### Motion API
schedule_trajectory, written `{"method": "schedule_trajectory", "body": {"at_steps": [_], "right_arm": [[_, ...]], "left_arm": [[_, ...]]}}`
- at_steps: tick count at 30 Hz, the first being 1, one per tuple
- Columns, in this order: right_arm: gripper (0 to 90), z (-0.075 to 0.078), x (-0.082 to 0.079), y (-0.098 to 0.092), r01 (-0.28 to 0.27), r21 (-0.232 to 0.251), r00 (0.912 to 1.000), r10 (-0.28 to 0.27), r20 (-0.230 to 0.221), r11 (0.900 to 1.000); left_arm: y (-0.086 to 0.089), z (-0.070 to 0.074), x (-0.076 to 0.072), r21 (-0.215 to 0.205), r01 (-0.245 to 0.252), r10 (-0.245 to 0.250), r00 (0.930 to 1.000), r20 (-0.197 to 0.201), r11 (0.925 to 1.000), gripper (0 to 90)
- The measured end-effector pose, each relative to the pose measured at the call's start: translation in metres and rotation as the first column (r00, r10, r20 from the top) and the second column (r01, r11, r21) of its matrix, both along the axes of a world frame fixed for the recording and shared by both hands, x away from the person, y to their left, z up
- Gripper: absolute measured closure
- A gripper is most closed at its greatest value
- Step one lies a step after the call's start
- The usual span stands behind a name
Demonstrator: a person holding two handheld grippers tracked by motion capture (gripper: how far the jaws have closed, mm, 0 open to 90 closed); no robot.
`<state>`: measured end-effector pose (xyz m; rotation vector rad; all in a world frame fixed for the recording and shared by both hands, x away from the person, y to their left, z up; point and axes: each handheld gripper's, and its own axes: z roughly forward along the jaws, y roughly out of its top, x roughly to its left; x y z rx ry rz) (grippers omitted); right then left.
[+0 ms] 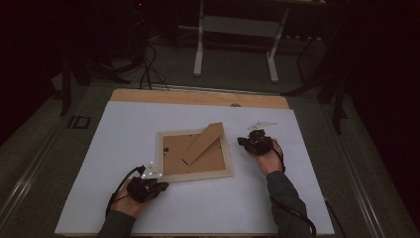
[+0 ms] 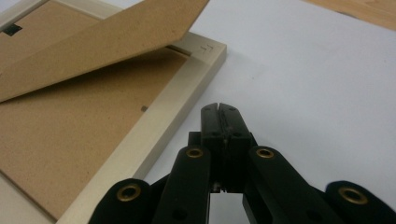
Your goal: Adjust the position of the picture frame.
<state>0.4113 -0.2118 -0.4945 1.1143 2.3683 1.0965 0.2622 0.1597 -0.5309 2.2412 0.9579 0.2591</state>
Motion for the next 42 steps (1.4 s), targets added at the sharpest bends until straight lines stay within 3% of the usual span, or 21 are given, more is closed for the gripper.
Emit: {"method": "schedule_trajectory", "body": {"at_steps": [18,33,42], "right_arm": [[89.7,0.011,0.013,0.020,-0.035,-0.028,0.9991,0.036,0.025,0.999],[89.4,0.013,0.027,0.033,-0.027,0.015,0.9995,0.027,0.018,1.000],[89.4,0.017,0.039,0.040,-0.003,0.026,0.9999,0.003,0.016,1.000]], "left_arm": [[0.010,0.000,0.007,-0.002,-0.078,0.078,0.9969,-0.006,0.9970,90.0],[0.011,0.000,0.013,0.036,-0.182,0.181,0.9829,0.036,0.9827,90.0],[0.016,-0.001,0.018,0.009,-0.217,0.217,0.9759,0.025,0.9762,90.0]]}}
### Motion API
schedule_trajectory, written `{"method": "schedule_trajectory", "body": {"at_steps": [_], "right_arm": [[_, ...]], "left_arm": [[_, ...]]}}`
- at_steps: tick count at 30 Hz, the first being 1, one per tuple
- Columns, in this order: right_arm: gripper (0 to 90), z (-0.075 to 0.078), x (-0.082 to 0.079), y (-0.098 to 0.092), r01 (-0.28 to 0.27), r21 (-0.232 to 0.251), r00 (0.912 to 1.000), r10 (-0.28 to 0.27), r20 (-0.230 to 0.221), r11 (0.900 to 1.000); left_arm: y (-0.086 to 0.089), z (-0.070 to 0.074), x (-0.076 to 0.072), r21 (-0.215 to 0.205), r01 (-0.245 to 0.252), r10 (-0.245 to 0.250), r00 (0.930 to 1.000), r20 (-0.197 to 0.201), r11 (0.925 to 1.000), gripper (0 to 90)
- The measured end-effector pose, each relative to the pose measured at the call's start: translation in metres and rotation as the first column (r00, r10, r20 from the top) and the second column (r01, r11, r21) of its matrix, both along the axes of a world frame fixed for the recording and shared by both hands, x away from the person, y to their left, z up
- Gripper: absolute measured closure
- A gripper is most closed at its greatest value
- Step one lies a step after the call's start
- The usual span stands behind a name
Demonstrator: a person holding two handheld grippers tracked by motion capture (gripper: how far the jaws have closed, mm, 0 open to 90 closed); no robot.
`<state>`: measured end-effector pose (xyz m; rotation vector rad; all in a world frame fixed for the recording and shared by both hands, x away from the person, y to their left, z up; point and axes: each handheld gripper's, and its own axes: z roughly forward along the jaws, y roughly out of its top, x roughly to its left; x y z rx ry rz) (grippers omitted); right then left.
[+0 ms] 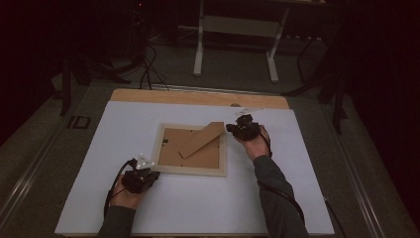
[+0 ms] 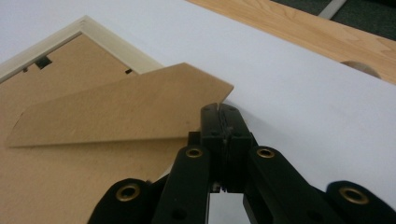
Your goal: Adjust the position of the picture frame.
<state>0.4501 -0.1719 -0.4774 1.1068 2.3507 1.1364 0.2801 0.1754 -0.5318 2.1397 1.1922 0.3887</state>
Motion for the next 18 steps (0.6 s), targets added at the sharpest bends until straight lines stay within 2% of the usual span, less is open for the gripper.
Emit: {"method": "schedule_trajectory", "body": {"at_steps": [10,13,18], "right_arm": [[89.5,0.003,0.017,0.012,0.033,0.039,0.9994,-0.033,-0.006,0.999],[89.6,0.004,0.022,0.017,0.041,0.050,0.9992,-0.041,-0.006,0.998],[89.6,0.004,0.032,0.022,0.078,0.051,0.9969,-0.077,-0.012,0.996]], "left_arm": [[0.005,-0.001,0.004,-0.024,-0.011,0.011,0.9999,-0.003,0.9996,90.0],[0.004,-0.001,0.003,-0.014,-0.012,0.012,0.9999,0.001,0.9998,90.0],[0.005,-0.001,0.004,-0.021,-0.012,0.012,0.9999,-0.001,0.9997,90.0]]}}
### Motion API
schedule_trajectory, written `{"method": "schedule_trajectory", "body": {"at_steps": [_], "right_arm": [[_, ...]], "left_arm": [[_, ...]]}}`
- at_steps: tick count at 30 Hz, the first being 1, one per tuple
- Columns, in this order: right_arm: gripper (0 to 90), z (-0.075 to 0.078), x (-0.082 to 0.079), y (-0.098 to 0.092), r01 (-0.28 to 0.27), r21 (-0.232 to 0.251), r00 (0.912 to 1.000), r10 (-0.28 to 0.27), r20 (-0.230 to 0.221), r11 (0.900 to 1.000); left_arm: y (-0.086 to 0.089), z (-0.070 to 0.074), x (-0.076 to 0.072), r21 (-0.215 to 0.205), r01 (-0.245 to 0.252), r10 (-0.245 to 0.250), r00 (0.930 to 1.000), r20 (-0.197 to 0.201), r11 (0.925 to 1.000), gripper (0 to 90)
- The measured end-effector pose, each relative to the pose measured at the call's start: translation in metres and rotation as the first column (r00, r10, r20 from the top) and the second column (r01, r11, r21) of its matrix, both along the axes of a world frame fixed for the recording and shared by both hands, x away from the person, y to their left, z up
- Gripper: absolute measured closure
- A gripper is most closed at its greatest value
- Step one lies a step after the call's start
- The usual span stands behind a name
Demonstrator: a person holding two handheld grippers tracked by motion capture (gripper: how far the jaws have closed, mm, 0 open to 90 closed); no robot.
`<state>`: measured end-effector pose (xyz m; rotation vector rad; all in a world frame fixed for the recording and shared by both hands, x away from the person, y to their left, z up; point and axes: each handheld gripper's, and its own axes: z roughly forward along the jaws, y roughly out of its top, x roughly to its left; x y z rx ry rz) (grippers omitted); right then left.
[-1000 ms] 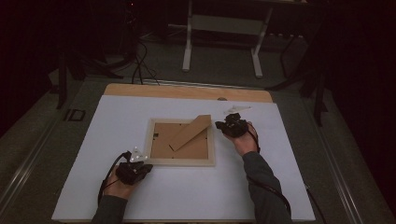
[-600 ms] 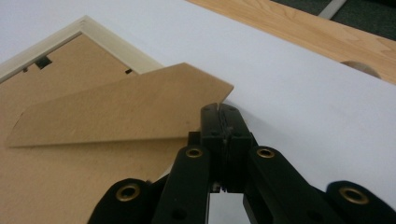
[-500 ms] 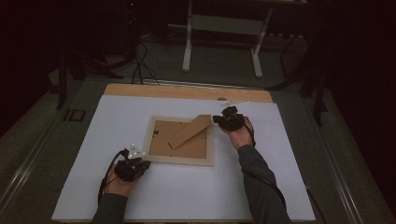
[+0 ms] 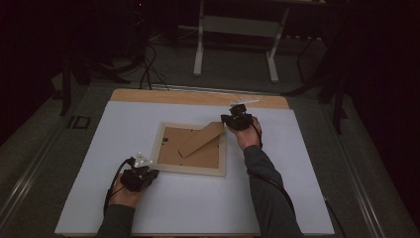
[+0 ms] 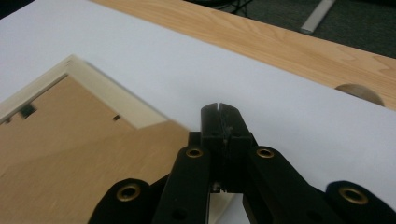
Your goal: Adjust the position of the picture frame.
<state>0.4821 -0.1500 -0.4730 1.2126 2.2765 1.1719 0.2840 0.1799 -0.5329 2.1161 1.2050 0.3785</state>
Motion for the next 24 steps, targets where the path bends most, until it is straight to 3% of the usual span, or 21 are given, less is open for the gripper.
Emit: {"method": "schedule_trajectory", "body": {"at_steps": [10,24], "right_arm": [[89.7,-0.009,0.014,0.009,0.029,-0.054,0.9987,-0.031,-0.040,0.998],[89.8,-0.024,0.013,0.010,0.034,-0.099,0.9954,-0.042,-0.085,0.995]], "left_arm": [[0.002,-0.001,0.002,-0.012,-0.004,0.004,1.0000,-0.001,0.9999,90.0],[0.004,-0.002,0.008,-0.022,-0.029,0.030,0.9995,0.007,0.9993,90.0]]}}
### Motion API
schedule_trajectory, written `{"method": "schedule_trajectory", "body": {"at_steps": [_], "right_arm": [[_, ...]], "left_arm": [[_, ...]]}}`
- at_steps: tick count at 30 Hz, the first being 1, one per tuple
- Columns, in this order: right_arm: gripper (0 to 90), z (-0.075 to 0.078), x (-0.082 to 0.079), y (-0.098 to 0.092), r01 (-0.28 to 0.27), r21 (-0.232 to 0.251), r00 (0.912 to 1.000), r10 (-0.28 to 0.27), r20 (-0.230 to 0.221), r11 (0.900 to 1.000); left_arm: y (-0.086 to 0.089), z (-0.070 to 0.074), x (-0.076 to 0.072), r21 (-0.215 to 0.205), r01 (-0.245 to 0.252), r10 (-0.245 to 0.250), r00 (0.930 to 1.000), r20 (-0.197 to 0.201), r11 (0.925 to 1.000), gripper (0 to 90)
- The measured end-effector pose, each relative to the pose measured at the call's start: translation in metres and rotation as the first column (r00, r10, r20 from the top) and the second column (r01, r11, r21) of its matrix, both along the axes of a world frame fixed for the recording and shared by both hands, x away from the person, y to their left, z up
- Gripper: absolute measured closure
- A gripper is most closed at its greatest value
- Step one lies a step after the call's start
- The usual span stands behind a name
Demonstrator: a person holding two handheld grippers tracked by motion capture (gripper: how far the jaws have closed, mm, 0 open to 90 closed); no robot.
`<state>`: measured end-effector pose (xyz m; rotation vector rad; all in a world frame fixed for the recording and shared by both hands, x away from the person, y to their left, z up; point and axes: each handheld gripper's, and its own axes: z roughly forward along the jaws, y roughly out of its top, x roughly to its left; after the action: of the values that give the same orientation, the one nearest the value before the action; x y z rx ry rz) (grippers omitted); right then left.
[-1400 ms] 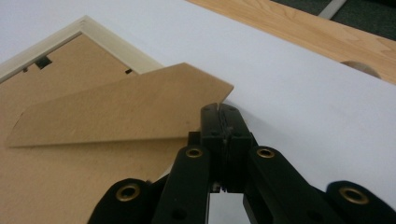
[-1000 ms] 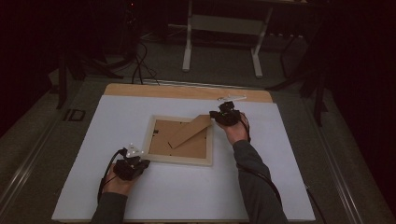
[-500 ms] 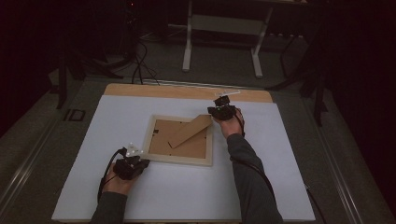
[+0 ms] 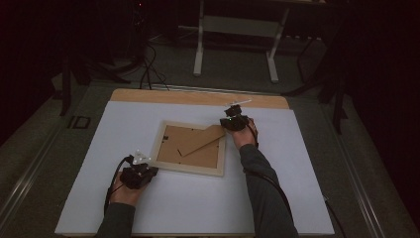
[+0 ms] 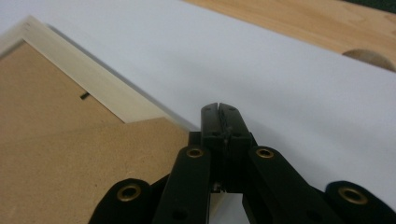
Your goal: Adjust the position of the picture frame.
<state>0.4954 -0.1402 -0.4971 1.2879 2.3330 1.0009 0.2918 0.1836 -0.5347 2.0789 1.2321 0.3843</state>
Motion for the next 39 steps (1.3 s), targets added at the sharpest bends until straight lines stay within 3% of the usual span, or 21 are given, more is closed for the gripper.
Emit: {"method": "schedule_trajectory", "body": {"at_steps": [11,15,21,35,39], "right_arm": [[89.8,-0.011,0.002,0.003,0.010,-0.043,0.9998,-0.011,-0.016,0.999],[89.7,-0.011,0.002,0.003,0.006,-0.054,0.9999,-0.007,-0.014,0.999],[89.2,-0.012,0.004,0.003,0.023,-0.061,0.9997,-0.023,-0.011,0.998],[89.9,-0.011,0.002,0.000,0.024,-0.068,0.9987,-0.027,-0.043,0.997],[89.8,-0.011,0.000,-0.004,0.026,-0.036,0.9972,-0.028,-0.069,0.999]], "left_arm": [[-0.001,-0.001,0.003,0.001,-0.020,0.020,0.9997,0.010,0.9998,90.0],[-0.004,0.000,0.005,0.028,-0.022,0.021,0.9996,0.018,0.9994,90.0],[-0.003,-0.001,0.007,0.009,-0.025,0.025,0.9996,0.012,0.9997,90.0],[-0.002,-0.001,0.015,-0.014,-0.043,0.043,0.9991,0.006,0.9990,90.0],[-0.004,-0.001,0.015,-0.003,-0.048,0.048,0.9988,0.012,0.9989,90.0]]}}
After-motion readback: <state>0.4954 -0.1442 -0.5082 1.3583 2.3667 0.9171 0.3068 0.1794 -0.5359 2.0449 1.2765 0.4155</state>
